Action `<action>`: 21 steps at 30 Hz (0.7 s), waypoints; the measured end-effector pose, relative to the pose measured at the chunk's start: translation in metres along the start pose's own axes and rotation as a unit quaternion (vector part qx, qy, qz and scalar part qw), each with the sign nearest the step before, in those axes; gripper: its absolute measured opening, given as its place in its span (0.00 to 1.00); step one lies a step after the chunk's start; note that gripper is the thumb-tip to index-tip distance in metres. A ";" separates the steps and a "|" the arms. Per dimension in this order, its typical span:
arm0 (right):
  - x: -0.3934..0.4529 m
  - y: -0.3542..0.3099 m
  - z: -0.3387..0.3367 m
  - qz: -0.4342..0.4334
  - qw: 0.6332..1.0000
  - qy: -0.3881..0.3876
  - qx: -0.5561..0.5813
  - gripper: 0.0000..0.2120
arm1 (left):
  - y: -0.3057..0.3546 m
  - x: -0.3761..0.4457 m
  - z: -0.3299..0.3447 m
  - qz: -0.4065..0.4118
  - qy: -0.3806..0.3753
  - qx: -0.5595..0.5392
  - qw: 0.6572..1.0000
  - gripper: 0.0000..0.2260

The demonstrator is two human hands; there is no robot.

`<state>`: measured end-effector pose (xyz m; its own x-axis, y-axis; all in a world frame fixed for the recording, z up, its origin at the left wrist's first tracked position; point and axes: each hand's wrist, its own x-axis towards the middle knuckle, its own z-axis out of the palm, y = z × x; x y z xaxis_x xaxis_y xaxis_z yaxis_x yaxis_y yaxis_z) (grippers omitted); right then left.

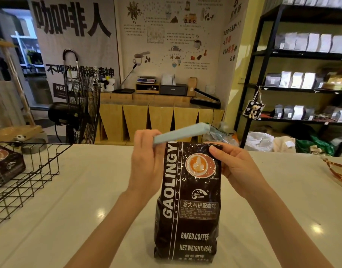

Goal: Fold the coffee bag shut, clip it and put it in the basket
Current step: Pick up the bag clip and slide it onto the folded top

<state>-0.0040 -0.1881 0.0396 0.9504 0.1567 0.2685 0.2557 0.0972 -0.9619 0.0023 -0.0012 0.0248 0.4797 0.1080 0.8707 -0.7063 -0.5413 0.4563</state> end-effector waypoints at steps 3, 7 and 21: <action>0.001 0.001 -0.001 0.000 1.000 0.004 0.002 0.10 | 0.004 -0.008 0.003 -0.004 -0.047 -0.030 0.998 0.09; 0.001 0.002 -0.002 0.002 1.000 0.002 0.007 0.13 | 0.005 -0.010 -0.001 -0.044 -0.085 -0.075 0.993 0.19; 0.002 0.002 -0.003 0.010 1.000 0.006 0.016 0.12 | 0.005 0.002 -0.011 -0.216 -0.153 -0.256 0.930 0.17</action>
<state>-0.0011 -0.1907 0.0376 0.9573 0.1477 0.2483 0.2310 0.1248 -0.9649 -0.0057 0.0053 0.0305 0.8467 -0.0607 0.5286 -0.5307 -0.0255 0.8472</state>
